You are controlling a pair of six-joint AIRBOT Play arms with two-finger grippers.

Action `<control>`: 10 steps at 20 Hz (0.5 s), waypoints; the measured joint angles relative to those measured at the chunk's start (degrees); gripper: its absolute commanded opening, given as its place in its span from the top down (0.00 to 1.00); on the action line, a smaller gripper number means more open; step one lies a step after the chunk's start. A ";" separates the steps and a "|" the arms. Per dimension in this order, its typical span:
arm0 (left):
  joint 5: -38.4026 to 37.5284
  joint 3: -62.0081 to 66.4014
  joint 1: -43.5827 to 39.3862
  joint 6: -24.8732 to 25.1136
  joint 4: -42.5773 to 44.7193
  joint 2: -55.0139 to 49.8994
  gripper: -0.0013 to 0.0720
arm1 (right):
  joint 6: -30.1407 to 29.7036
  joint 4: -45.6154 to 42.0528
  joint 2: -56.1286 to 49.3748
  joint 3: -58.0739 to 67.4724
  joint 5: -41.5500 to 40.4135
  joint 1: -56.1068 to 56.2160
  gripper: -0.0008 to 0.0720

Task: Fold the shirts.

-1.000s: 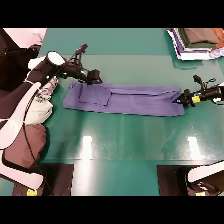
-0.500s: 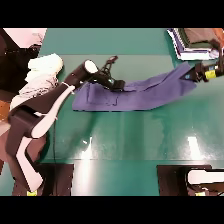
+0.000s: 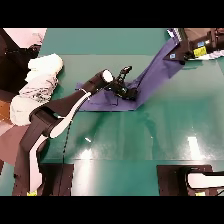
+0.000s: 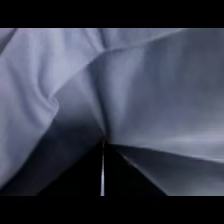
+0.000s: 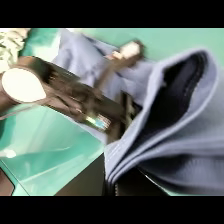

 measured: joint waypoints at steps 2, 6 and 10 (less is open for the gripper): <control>-0.83 0.98 -0.07 -0.11 0.13 -0.33 0.95 | 0.13 0.02 0.02 1.03 -0.68 1.44 0.97; -4.72 4.52 2.08 -0.13 2.14 0.31 0.95 | -0.68 0.02 0.04 1.84 -1.77 3.32 0.97; -8.35 5.97 7.98 -0.17 7.28 5.44 0.95 | -2.36 1.60 -0.33 2.05 -3.69 6.25 0.97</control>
